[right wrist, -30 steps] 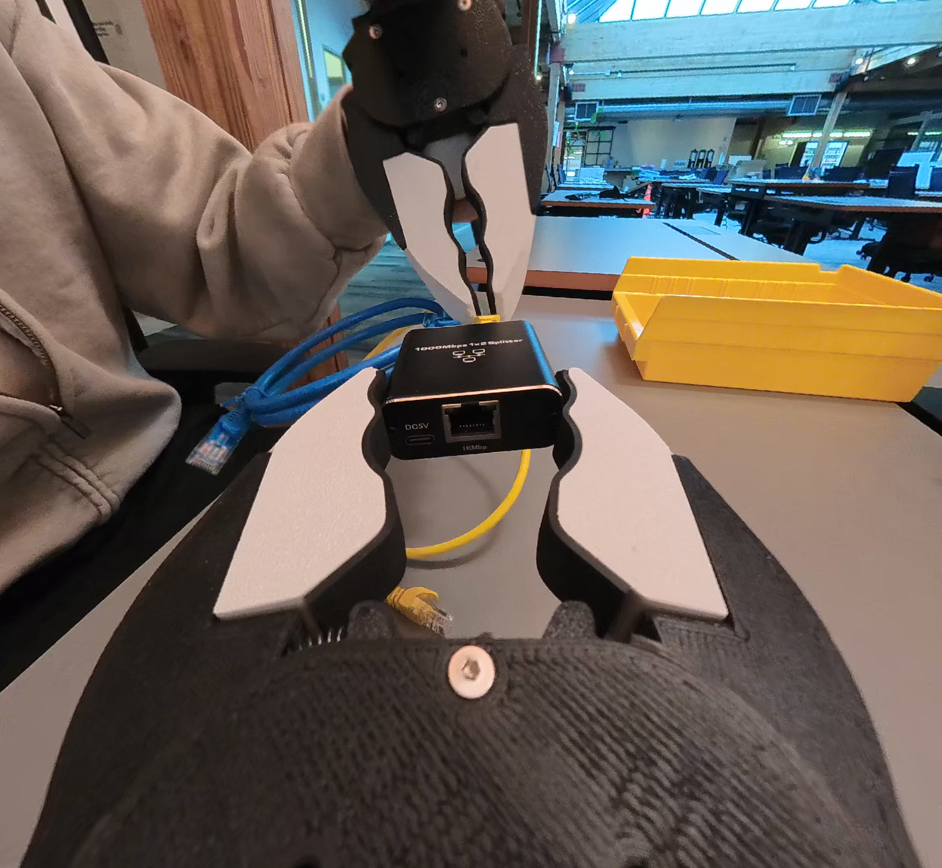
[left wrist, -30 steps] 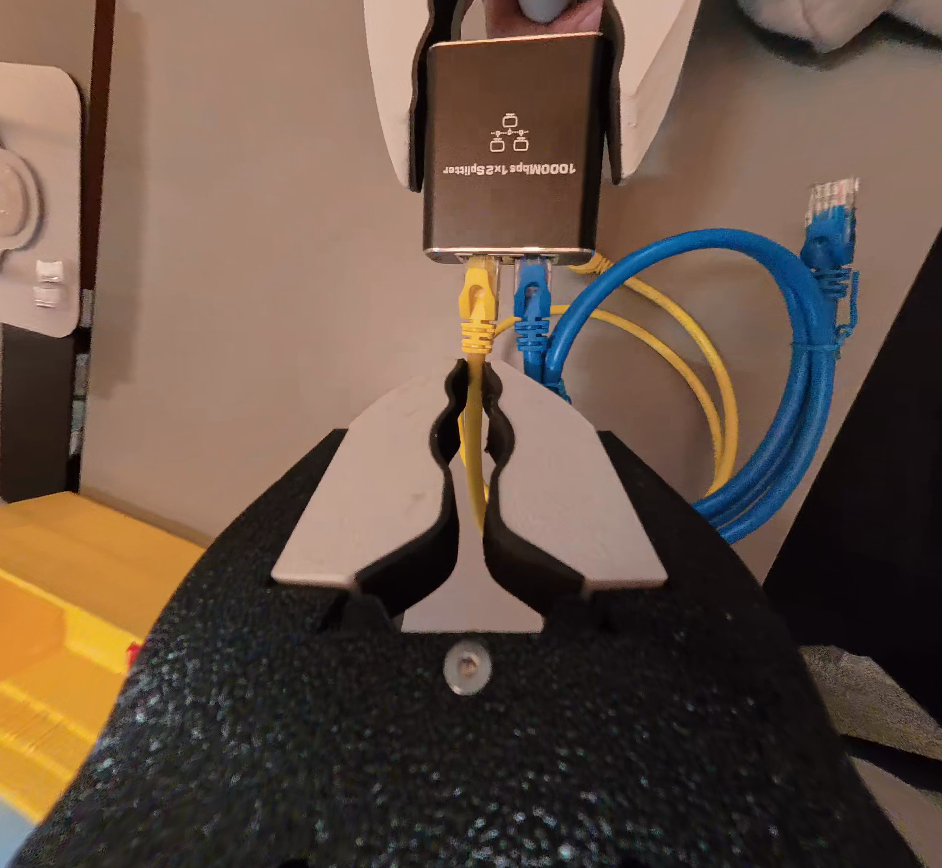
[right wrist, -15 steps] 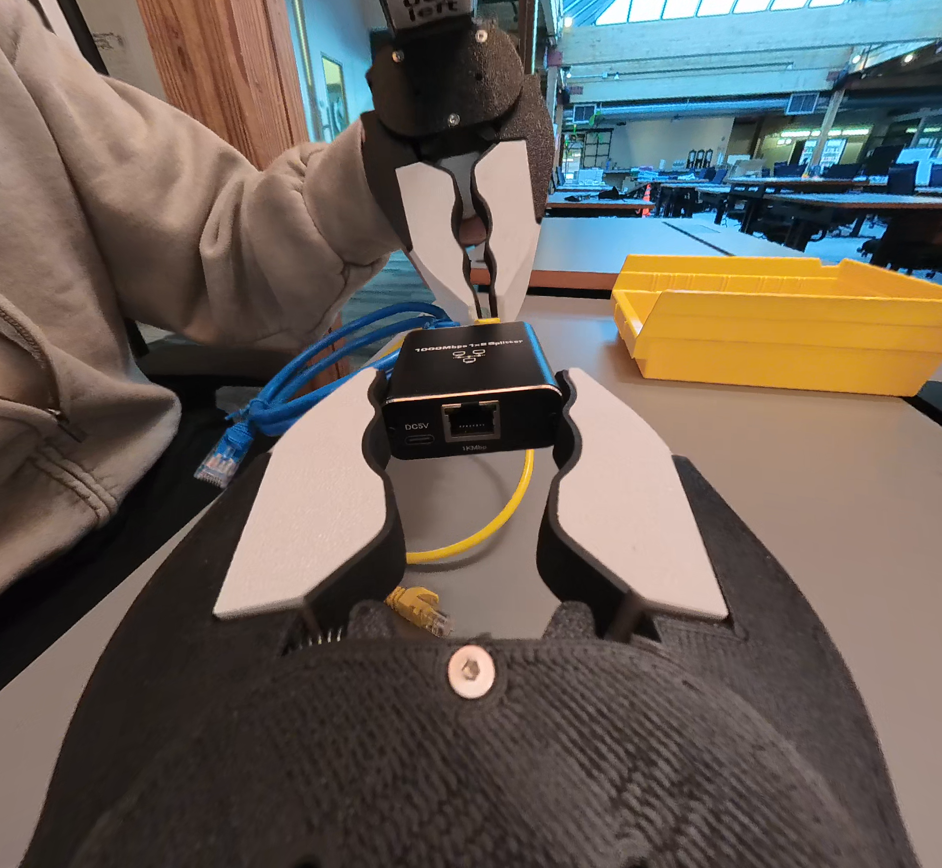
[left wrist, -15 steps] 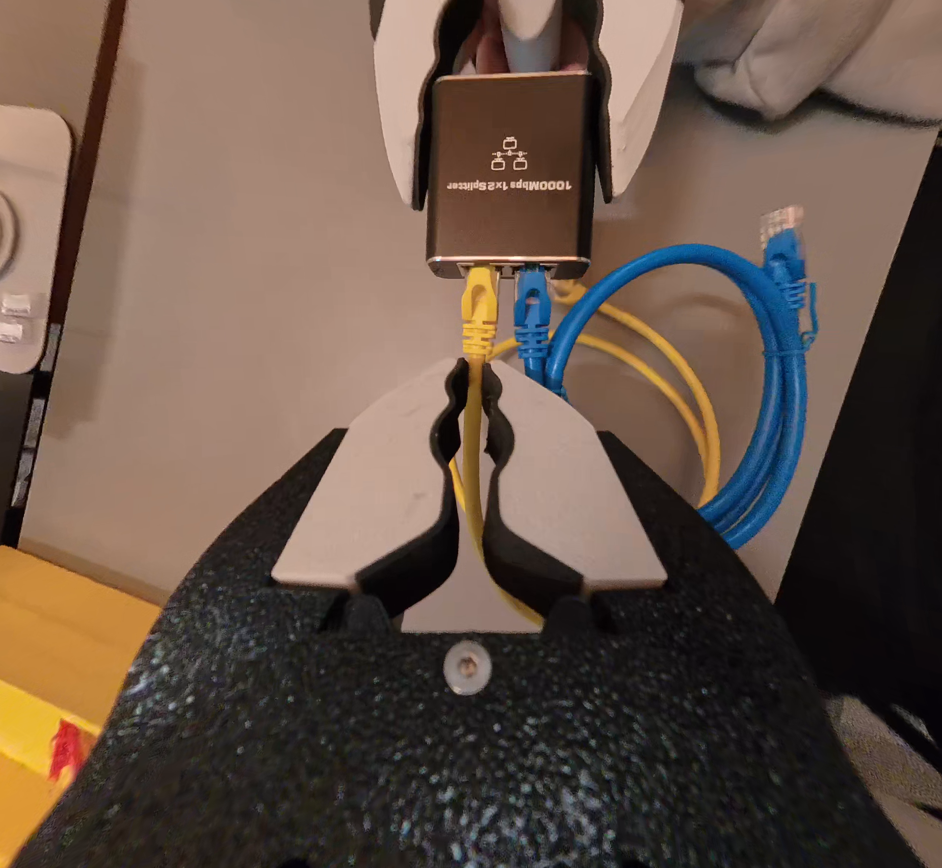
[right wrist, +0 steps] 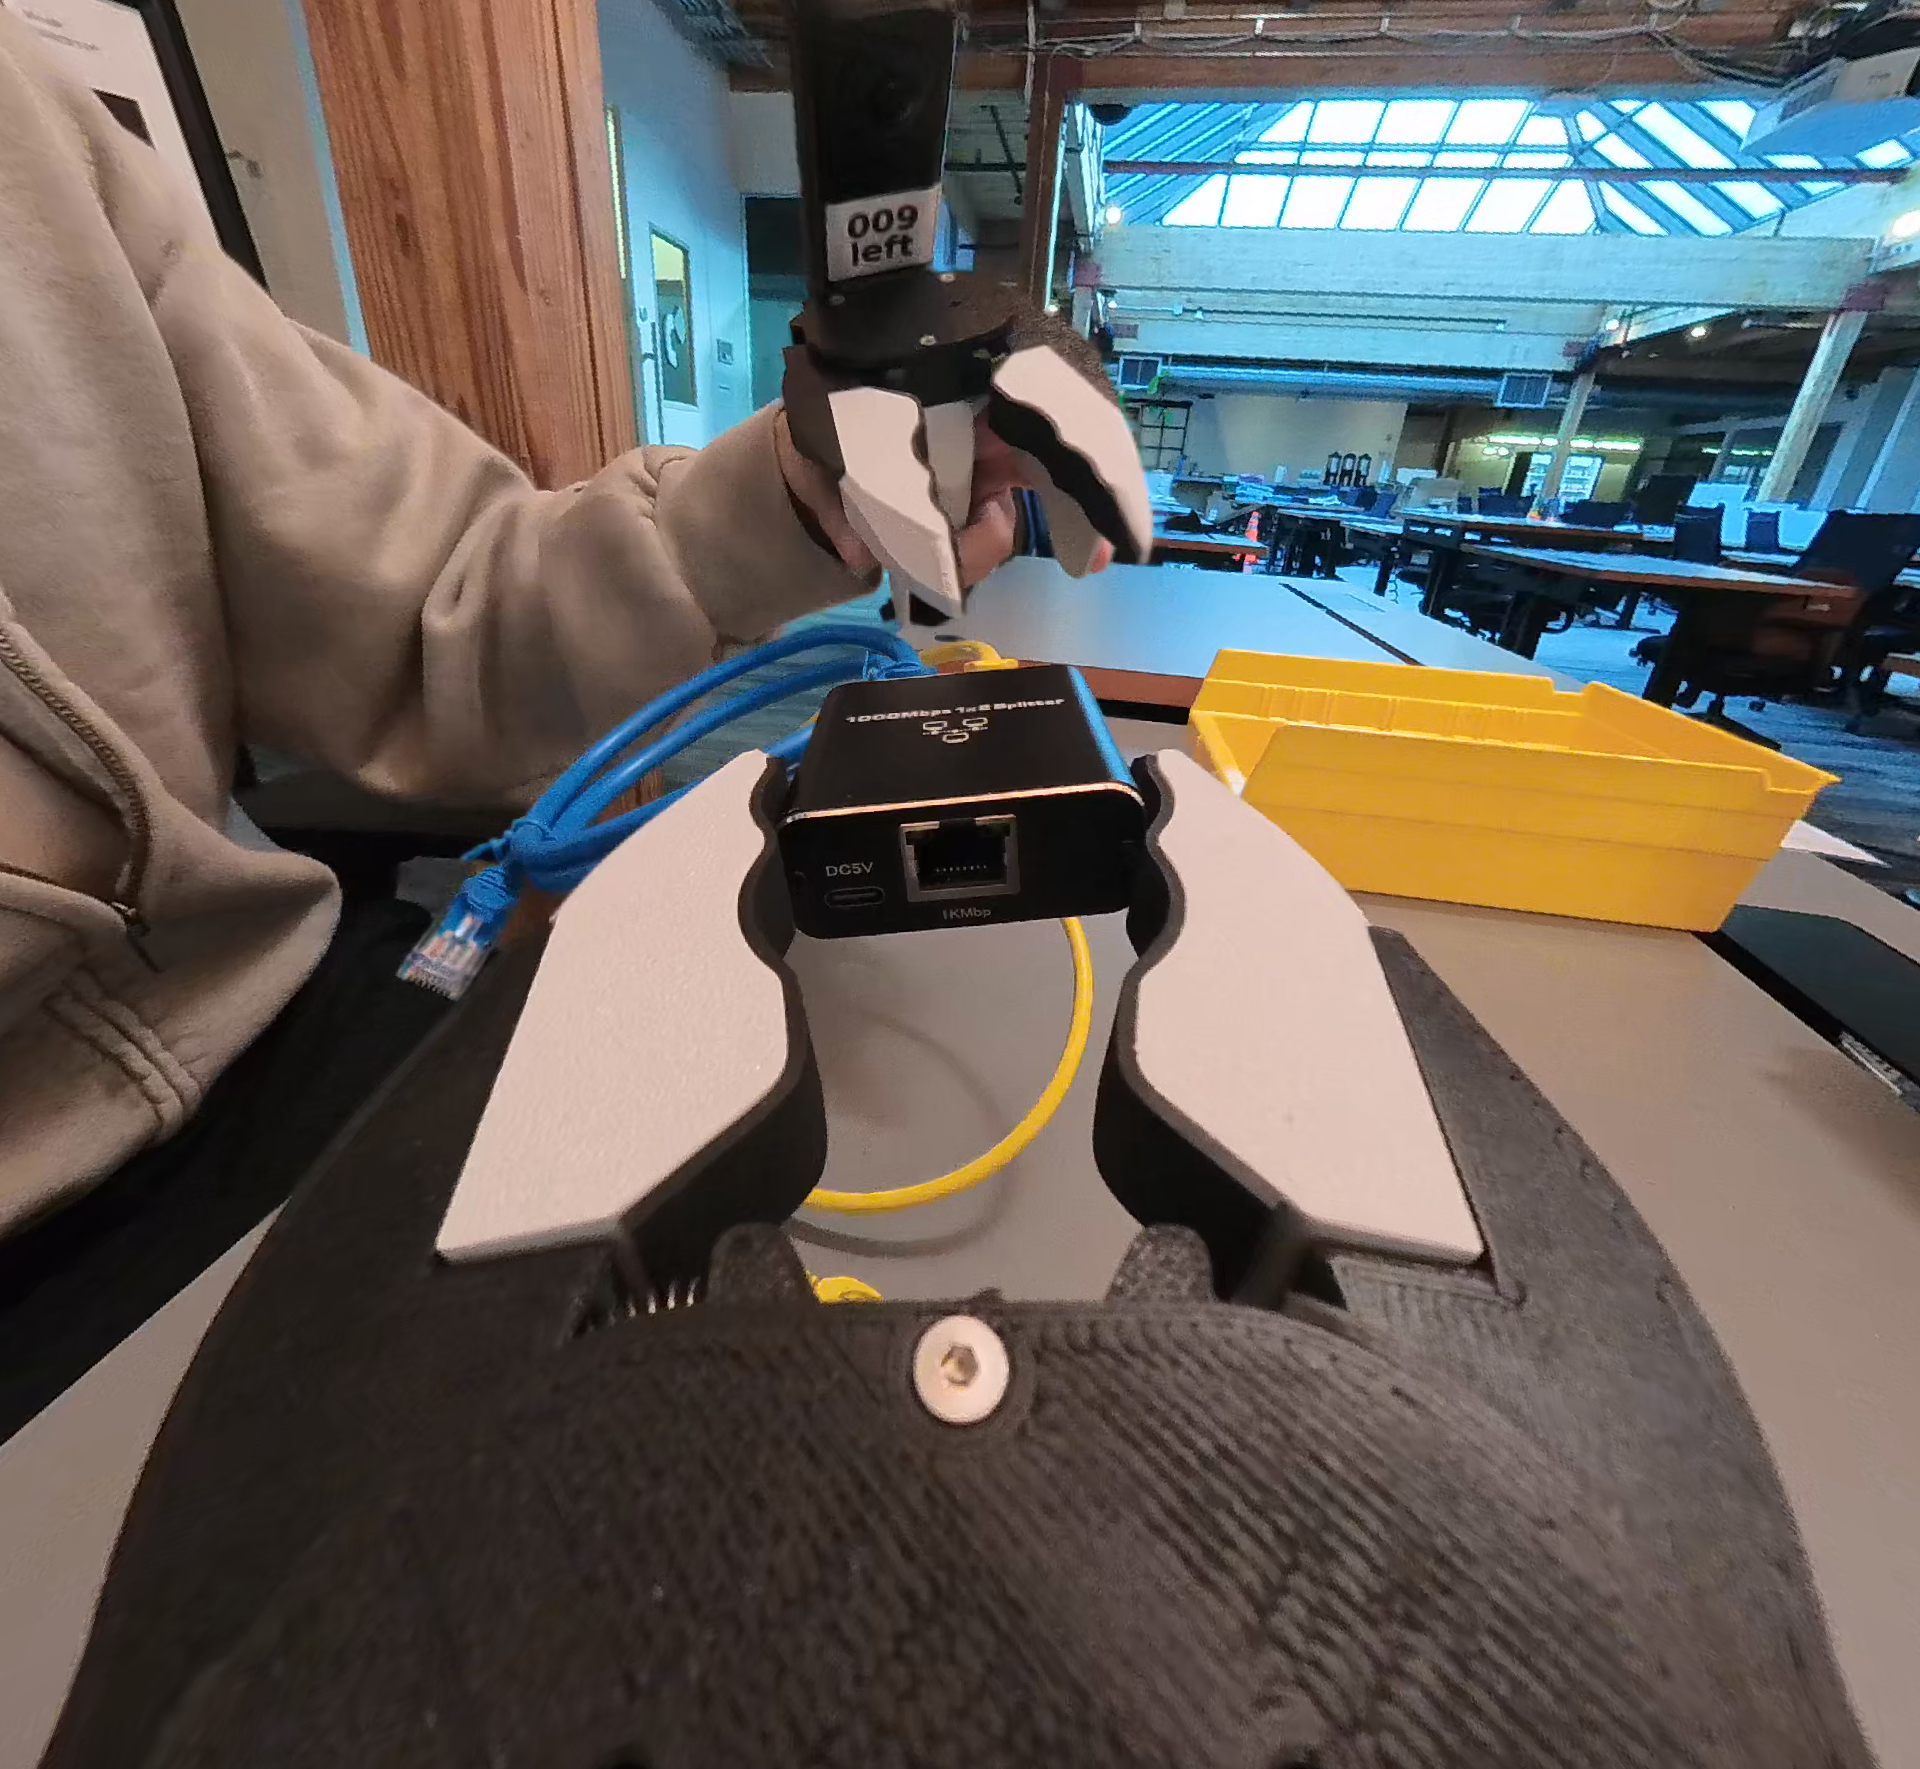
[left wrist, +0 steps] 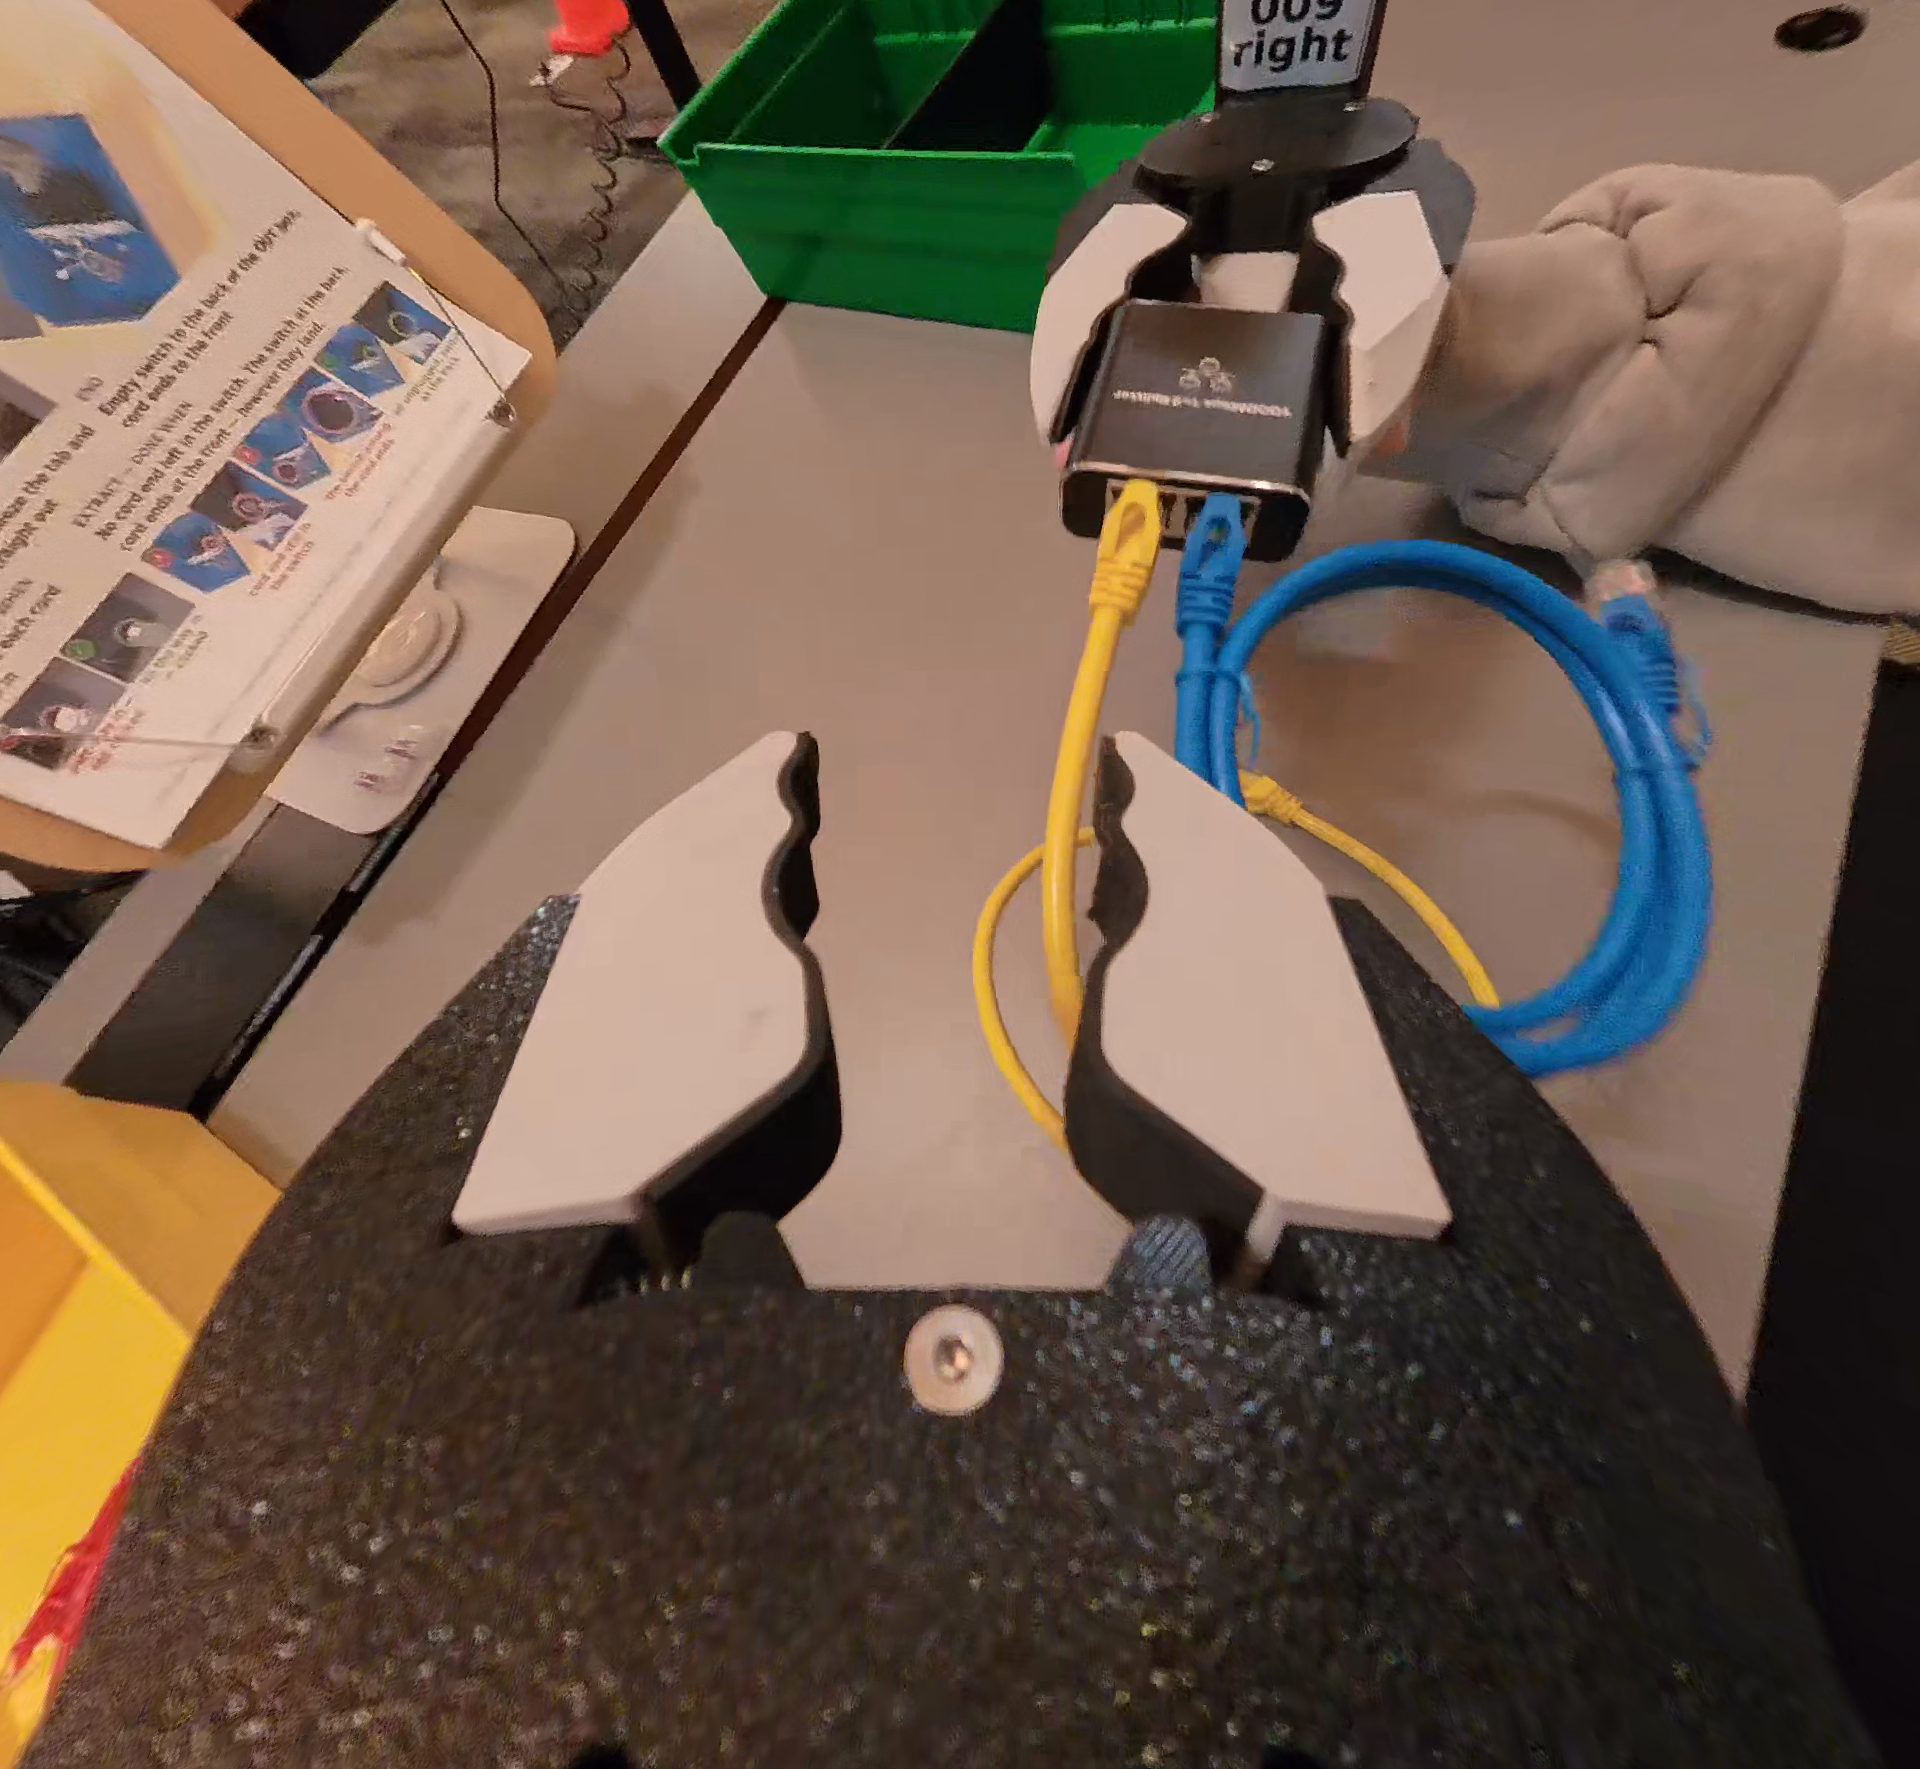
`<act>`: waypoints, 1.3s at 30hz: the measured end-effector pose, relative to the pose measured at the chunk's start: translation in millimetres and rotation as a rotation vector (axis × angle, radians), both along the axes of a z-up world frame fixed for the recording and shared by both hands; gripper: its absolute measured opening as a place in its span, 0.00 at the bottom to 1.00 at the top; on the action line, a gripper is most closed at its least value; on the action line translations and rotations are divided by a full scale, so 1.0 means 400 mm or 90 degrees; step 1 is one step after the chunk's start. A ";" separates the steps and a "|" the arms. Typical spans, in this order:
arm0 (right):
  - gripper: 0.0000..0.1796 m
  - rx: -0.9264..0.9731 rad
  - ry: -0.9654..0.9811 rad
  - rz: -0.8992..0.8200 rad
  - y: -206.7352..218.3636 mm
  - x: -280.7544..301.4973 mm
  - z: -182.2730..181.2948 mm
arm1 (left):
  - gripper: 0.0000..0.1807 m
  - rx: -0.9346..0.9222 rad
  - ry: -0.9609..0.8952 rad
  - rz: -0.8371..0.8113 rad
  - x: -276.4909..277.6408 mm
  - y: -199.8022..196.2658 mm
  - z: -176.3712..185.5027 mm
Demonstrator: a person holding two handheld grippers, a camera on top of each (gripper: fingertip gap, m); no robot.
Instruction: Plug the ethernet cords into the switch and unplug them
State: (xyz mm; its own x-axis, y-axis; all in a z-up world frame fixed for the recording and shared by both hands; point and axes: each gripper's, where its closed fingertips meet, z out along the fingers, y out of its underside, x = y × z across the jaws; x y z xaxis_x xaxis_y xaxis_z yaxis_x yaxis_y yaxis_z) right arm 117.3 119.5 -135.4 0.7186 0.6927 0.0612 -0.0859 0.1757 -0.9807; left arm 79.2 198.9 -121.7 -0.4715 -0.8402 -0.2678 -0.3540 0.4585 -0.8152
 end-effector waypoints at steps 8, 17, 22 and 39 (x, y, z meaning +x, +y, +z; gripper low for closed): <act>0.36 -0.037 -0.060 -0.048 0.039 -0.015 -0.031 | 0.37 -0.131 0.082 -0.017 -0.039 -0.068 -0.001; 0.36 -0.067 -0.070 -0.202 0.078 0.056 -0.032 | 0.28 -0.086 0.050 0.210 -0.035 -0.087 -0.068; 0.36 -0.020 -0.095 -0.270 0.091 0.048 -0.002 | 0.28 -0.449 0.061 0.251 0.004 -0.077 -0.060; 0.36 0.076 -0.138 -0.299 0.109 -0.031 0.019 | 0.12 -1.086 -0.035 0.277 0.090 -0.006 -0.017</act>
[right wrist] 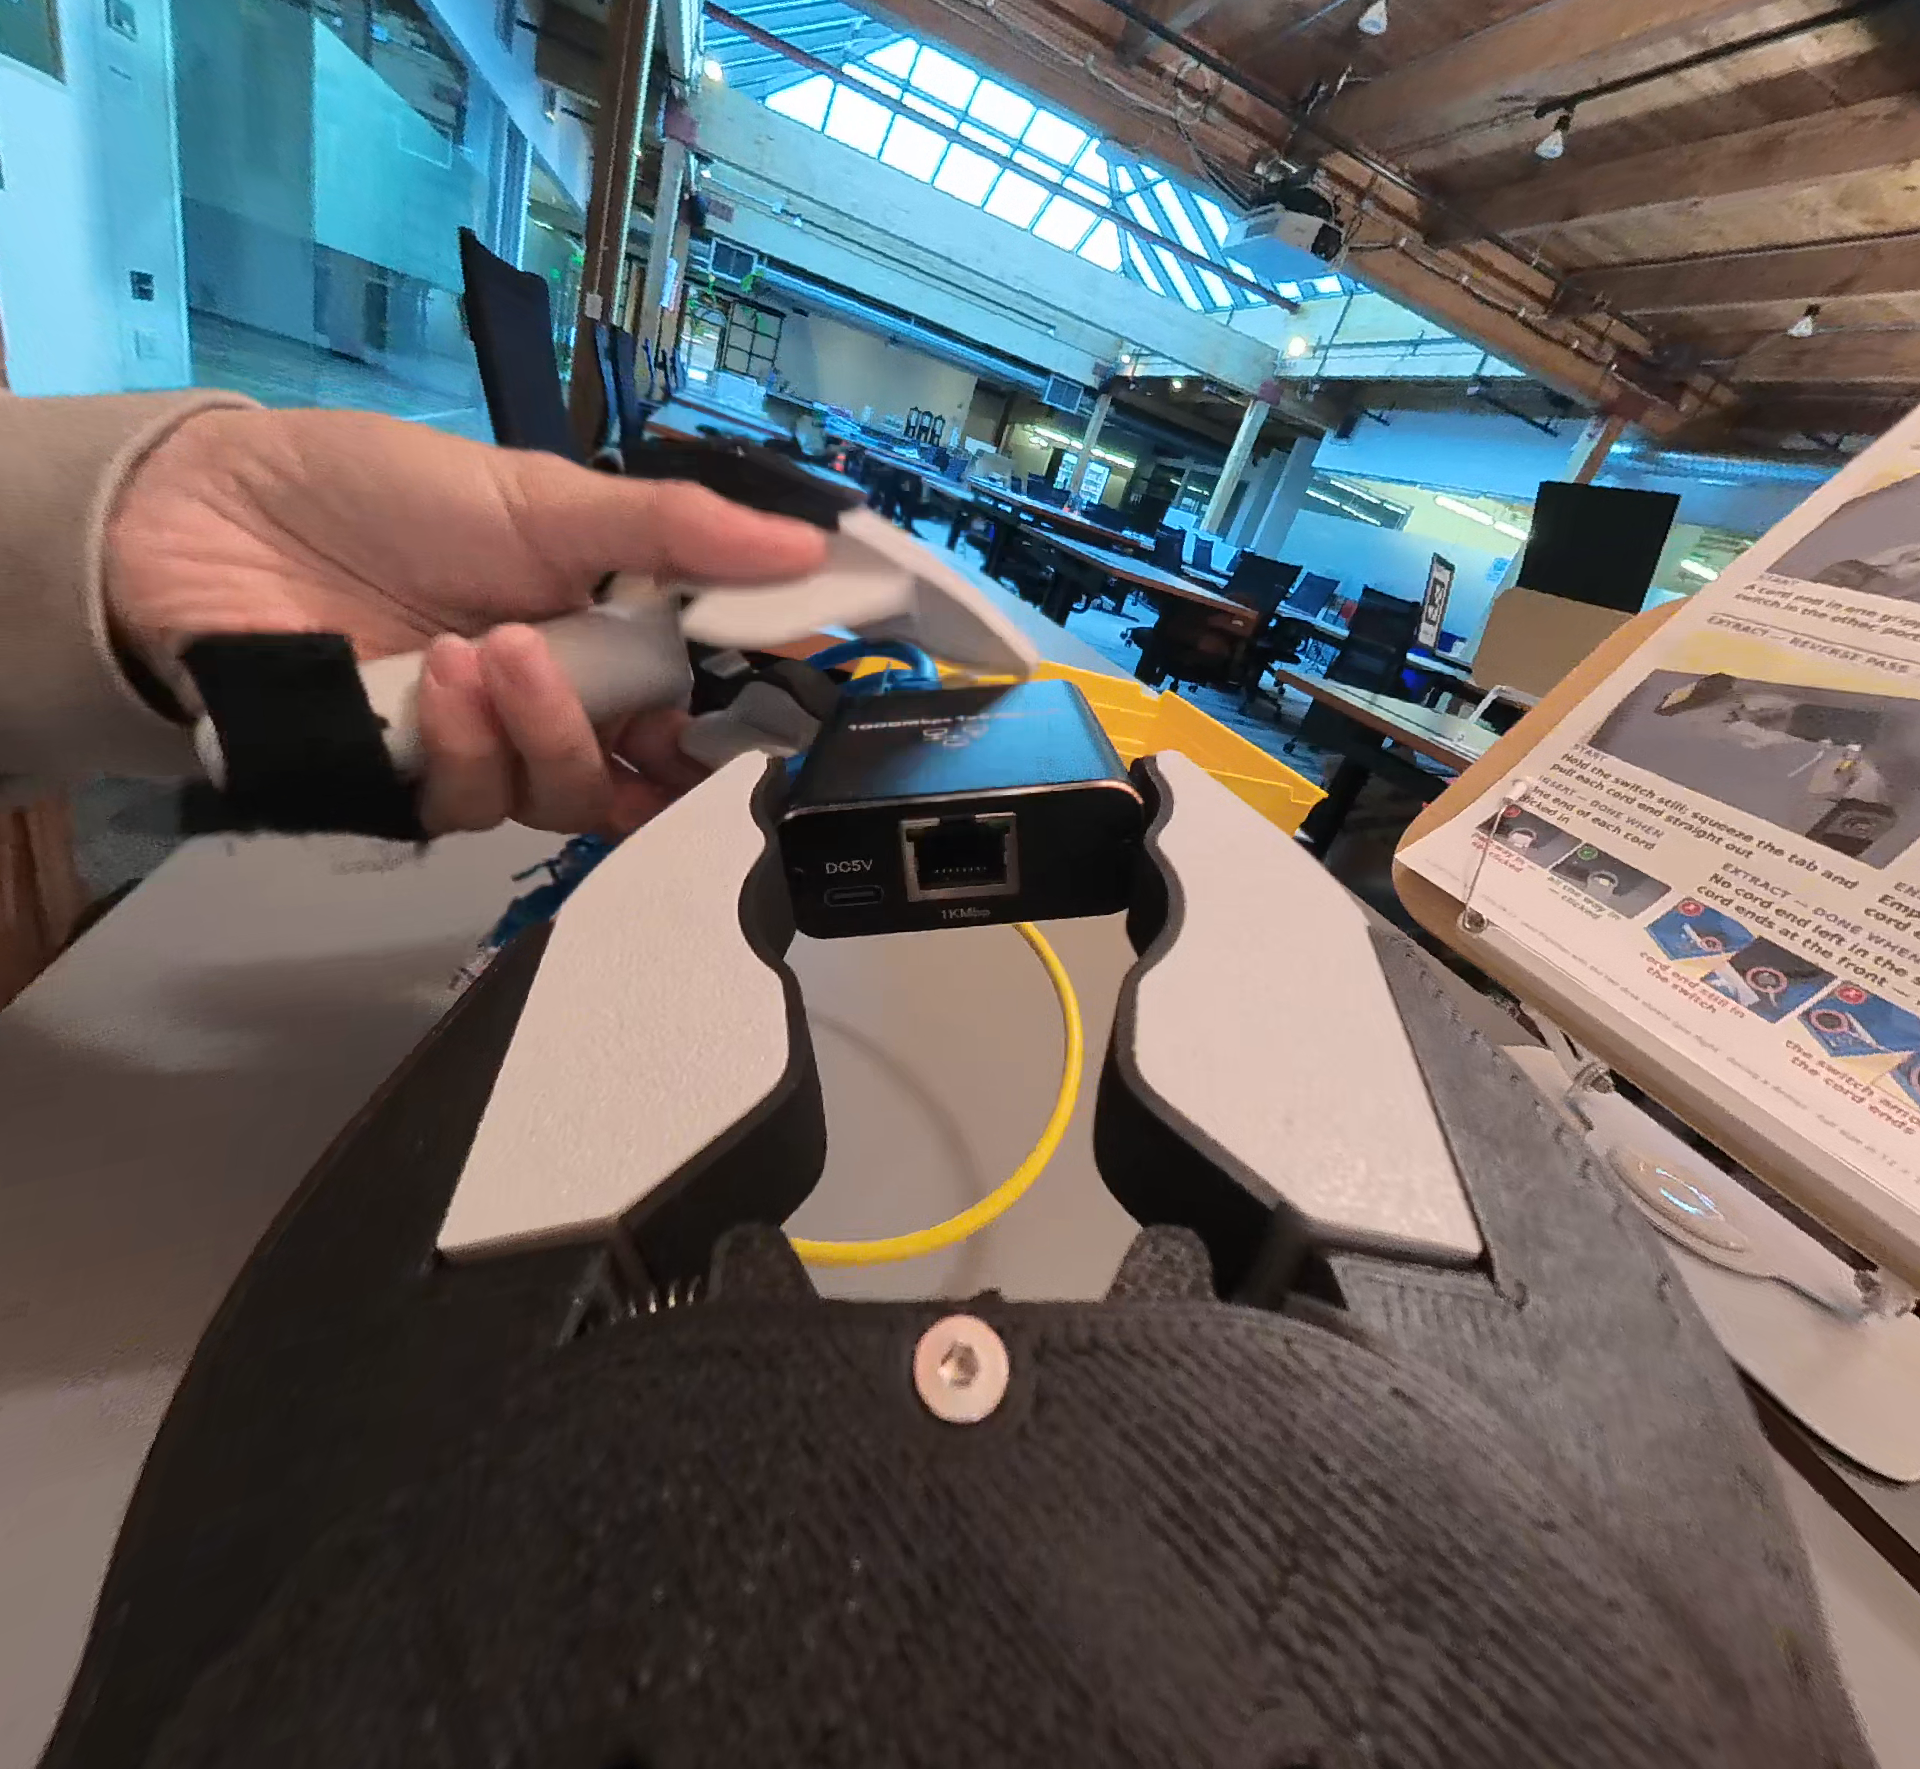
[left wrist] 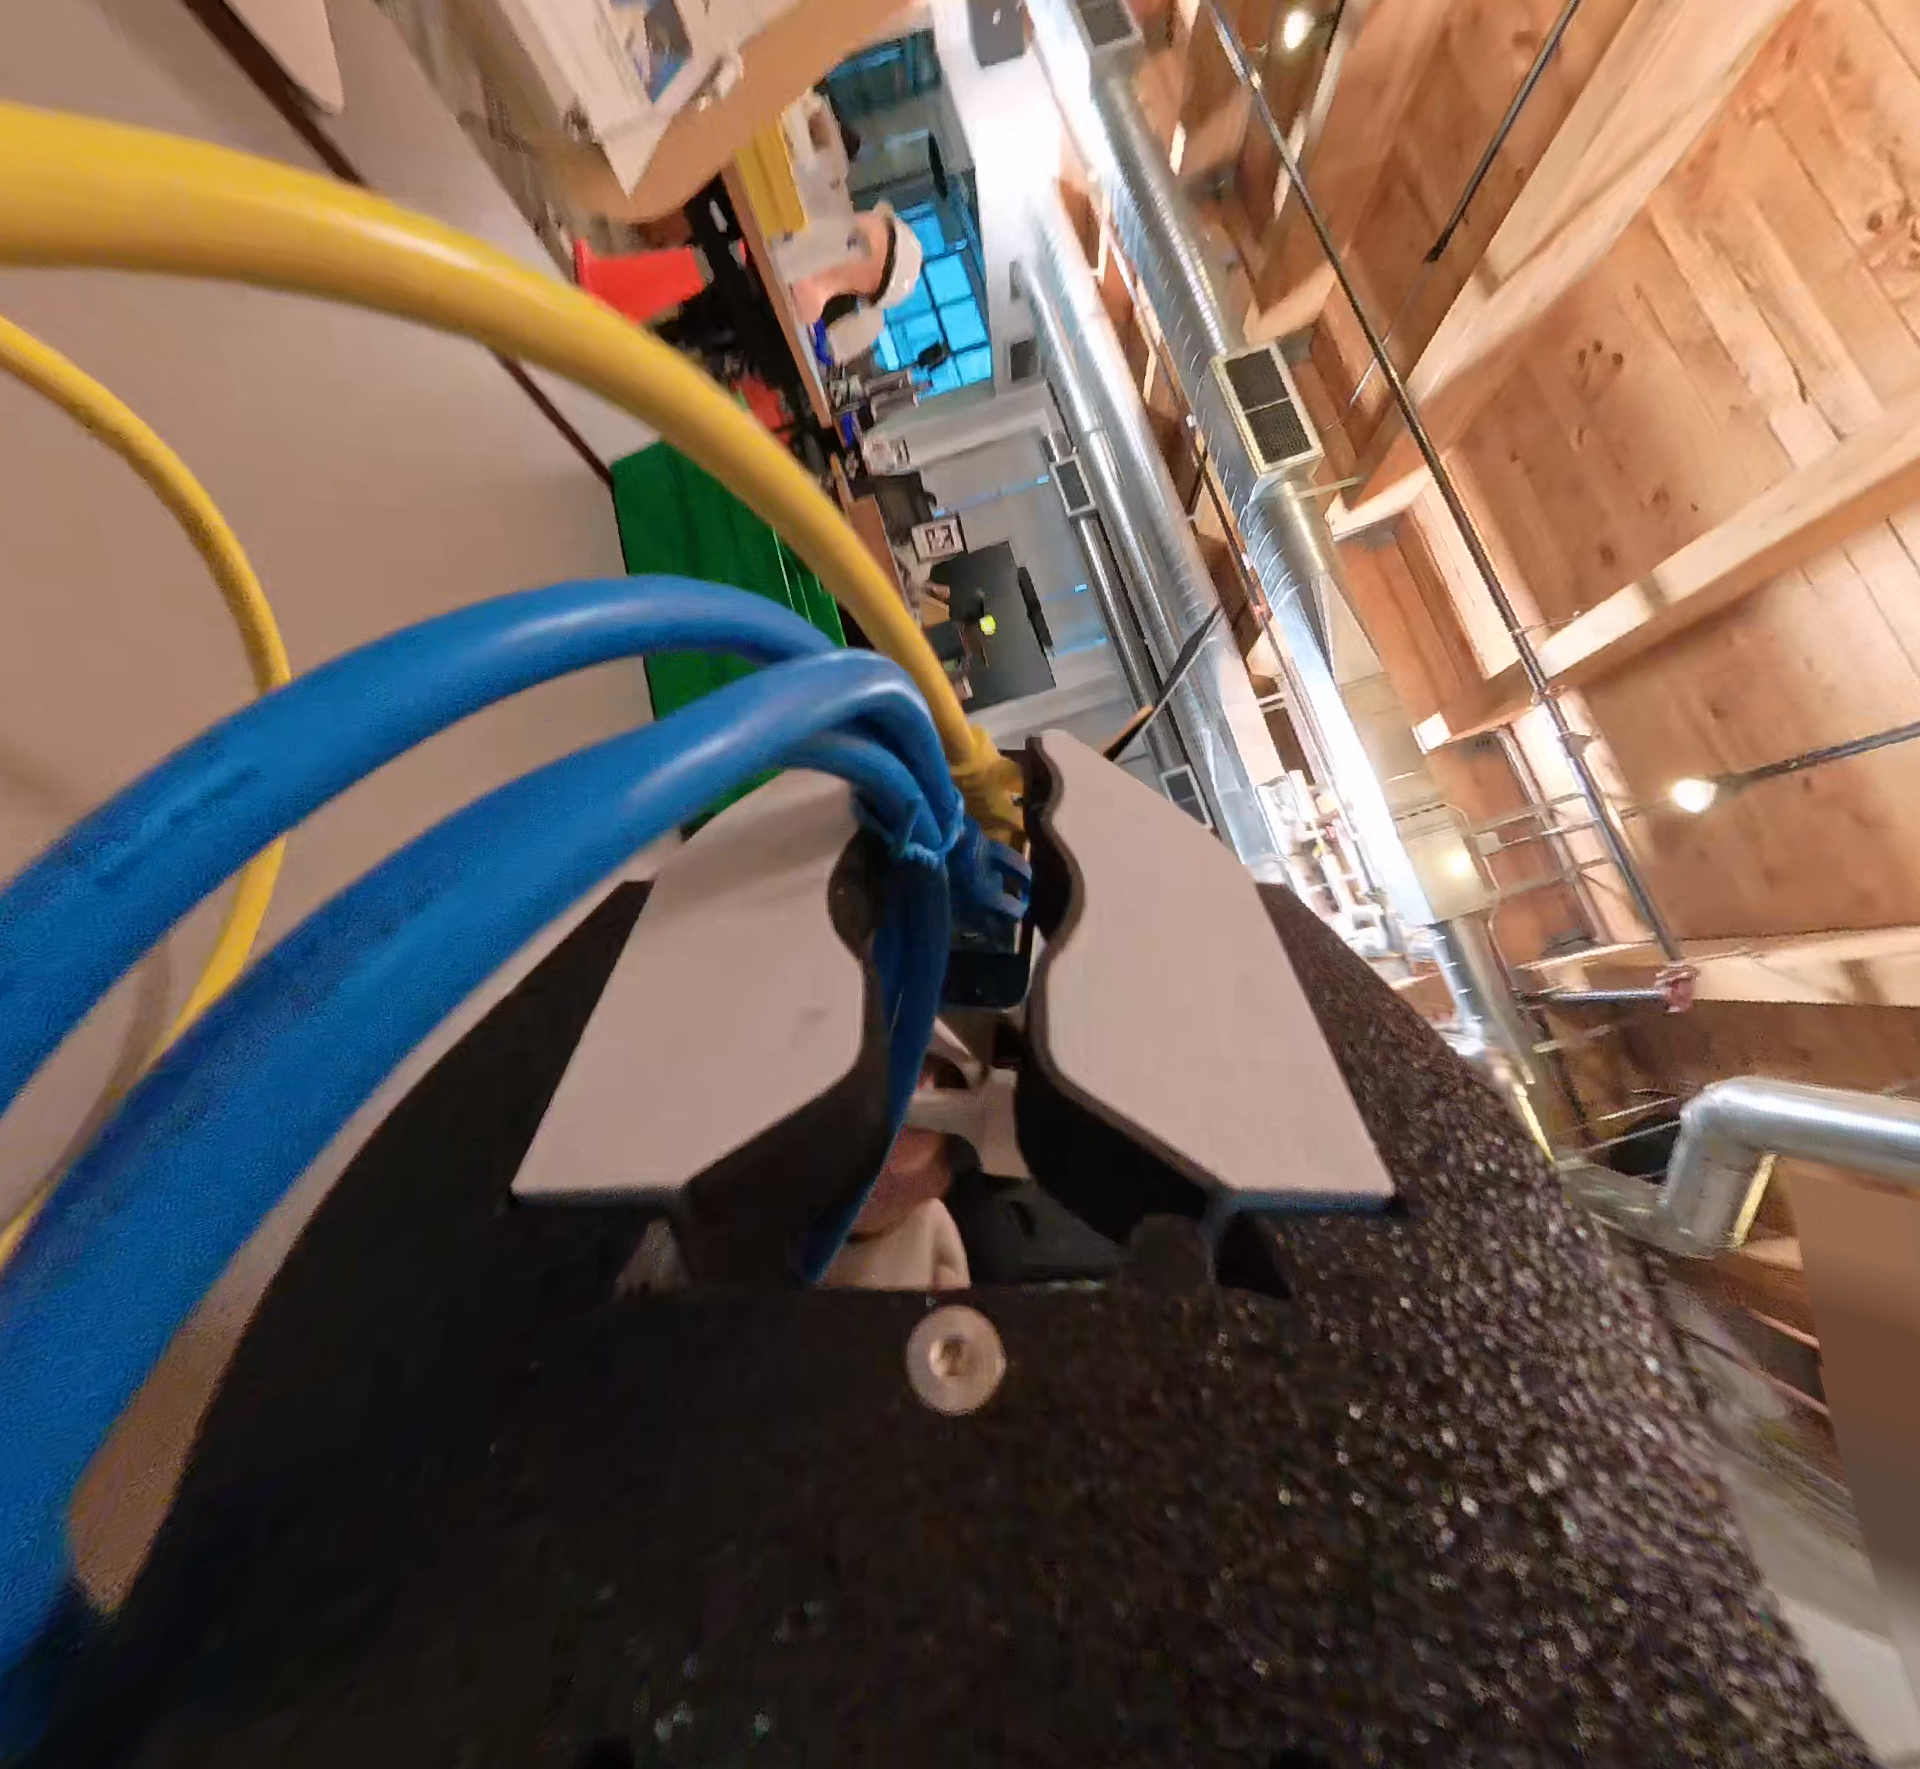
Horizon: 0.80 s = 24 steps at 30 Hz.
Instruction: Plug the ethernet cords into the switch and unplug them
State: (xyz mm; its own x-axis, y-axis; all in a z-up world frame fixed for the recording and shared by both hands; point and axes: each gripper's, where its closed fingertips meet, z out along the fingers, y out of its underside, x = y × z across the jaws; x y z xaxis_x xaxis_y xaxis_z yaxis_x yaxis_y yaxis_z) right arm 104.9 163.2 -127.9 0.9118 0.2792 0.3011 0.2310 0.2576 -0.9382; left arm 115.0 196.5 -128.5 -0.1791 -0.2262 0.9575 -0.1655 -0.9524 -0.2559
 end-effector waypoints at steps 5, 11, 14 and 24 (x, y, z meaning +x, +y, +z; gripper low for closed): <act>0.35 -0.011 0.001 -0.003 0.004 0.007 -0.020 | 0.05 0.086 -0.038 0.004 0.008 0.008 0.004; 0.38 -0.058 0.030 0.153 -0.034 -0.021 -0.024 | 0.04 0.242 0.015 -0.244 -0.006 -0.025 0.014; 0.34 -0.053 0.179 0.190 -0.046 0.024 0.008 | 0.04 0.355 0.091 -0.361 -0.025 -0.023 -0.014; 0.16 -0.266 0.288 0.305 0.004 -0.078 -0.091 | 0.05 0.570 0.116 -0.571 -0.019 -0.097 -0.020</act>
